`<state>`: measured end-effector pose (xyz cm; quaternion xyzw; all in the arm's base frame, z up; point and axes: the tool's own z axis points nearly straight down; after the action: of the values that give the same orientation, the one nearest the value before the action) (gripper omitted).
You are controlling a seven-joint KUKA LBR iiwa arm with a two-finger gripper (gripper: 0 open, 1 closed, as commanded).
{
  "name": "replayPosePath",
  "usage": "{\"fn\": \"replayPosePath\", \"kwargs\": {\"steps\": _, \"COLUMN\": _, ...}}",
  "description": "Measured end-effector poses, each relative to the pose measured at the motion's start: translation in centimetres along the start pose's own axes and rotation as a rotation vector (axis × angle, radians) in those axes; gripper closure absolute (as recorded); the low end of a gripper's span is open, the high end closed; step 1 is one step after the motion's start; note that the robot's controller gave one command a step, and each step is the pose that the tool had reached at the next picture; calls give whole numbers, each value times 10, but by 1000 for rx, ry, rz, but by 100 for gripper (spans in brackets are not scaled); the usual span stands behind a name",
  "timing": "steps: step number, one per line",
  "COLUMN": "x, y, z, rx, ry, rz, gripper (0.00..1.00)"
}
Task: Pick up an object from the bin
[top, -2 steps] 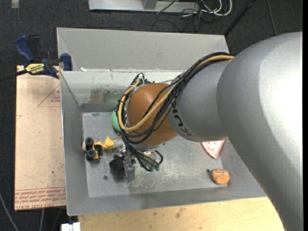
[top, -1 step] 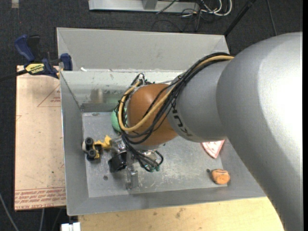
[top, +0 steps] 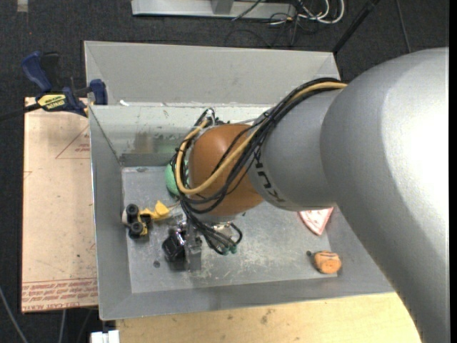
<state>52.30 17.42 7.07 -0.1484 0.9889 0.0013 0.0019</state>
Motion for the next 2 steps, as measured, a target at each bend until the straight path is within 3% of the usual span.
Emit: {"fn": "replayPosePath", "kwargs": {"steps": 2, "x": -4, "y": -2, "z": 0, "rx": 0, "ry": 1, "rz": -16, "gripper": 100}}
